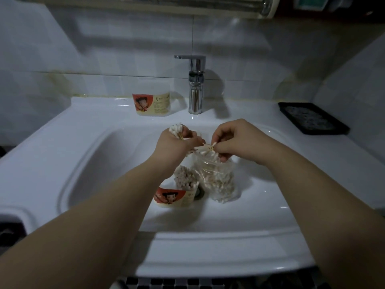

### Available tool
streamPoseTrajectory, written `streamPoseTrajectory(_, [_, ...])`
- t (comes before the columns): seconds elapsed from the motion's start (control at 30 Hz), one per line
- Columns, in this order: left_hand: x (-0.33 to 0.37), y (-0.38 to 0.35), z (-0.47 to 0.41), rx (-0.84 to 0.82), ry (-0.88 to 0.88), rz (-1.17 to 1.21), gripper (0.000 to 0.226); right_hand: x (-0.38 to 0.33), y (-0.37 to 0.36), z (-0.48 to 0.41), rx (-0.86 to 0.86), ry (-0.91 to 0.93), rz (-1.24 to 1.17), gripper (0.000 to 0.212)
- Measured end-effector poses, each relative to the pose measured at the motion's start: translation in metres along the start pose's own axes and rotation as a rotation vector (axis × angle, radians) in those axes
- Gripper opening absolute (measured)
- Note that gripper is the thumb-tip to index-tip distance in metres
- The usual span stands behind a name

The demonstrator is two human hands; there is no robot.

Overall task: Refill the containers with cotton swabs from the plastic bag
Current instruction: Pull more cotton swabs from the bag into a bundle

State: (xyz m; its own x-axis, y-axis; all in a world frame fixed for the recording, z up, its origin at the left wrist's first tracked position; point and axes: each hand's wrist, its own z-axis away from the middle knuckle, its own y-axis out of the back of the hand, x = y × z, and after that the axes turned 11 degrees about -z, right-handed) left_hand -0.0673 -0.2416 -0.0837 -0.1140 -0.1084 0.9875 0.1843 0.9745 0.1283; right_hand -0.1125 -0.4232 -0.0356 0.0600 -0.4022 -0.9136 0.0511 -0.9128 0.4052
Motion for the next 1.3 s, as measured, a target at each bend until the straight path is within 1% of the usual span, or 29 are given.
streamPoseTrajectory(0.13, [0.001, 0.005, -0.007, 0.112, 0.051, 0.076, 0.043, 0.0, 0.004, 0.001, 0.003, -0.008, 0.046, 0.013])
streamPoseTrajectory(0.33, [0.005, 0.008, -0.01, 0.073, 0.068, 0.294, 0.041, 0.001, 0.006, 0.0, 0.049, 0.025, 0.07, 0.013])
streamPoseTrajectory(0.43, [0.009, 0.007, -0.008, 0.099, 0.095, 0.294, 0.028, 0.001, 0.005, -0.001, 0.074, 0.038, 0.066, 0.014])
streamPoseTrajectory(0.5, [0.012, 0.005, -0.005, 0.109, 0.065, 0.221, 0.021, 0.001, 0.005, -0.002, 0.077, 0.038, 0.064, 0.013])
streamPoseTrajectory(0.57, [0.012, 0.002, -0.002, 0.118, -0.005, 0.061, 0.028, 0.001, 0.005, -0.002, 0.076, 0.036, 0.05, 0.013])
streamPoseTrajectory(0.63, [0.012, 0.001, 0.001, 0.107, -0.097, -0.126, 0.023, 0.0, 0.005, -0.001, 0.08, 0.037, 0.023, 0.013])
streamPoseTrajectory(0.73, [0.014, 0.0, 0.007, 0.011, -0.177, -0.31, 0.03, -0.003, 0.004, 0.0, 0.087, 0.048, -0.029, 0.011])
streamPoseTrajectory(0.83, [0.016, -0.001, 0.011, -0.144, -0.209, -0.427, 0.021, -0.005, 0.004, 0.001, 0.077, 0.06, -0.068, 0.01])
streamPoseTrajectory(0.9, [0.016, -0.001, 0.013, -0.194, -0.217, -0.462, 0.014, -0.006, 0.003, 0.001, 0.072, 0.045, -0.082, 0.01])
streamPoseTrajectory(0.97, [0.014, 0.0, 0.01, -0.192, -0.196, -0.475, 0.012, -0.005, 0.004, 0.0, 0.08, 0.032, -0.131, 0.011])
streamPoseTrajectory(1.1, [0.011, 0.0, 0.007, -0.176, -0.145, -0.525, 0.014, -0.003, 0.01, -0.003, 0.189, 0.023, -0.309, 0.014])
streamPoseTrajectory(1.2, [0.009, -0.001, 0.006, -0.133, -0.132, -0.502, 0.014, -0.002, 0.012, -0.005, 0.224, 0.036, -0.322, 0.014])
streamPoseTrajectory(1.3, [0.01, 0.0, 0.004, -0.049, -0.133, -0.47, 0.017, 0.0, 0.013, -0.007, 0.259, 0.056, -0.338, 0.016])
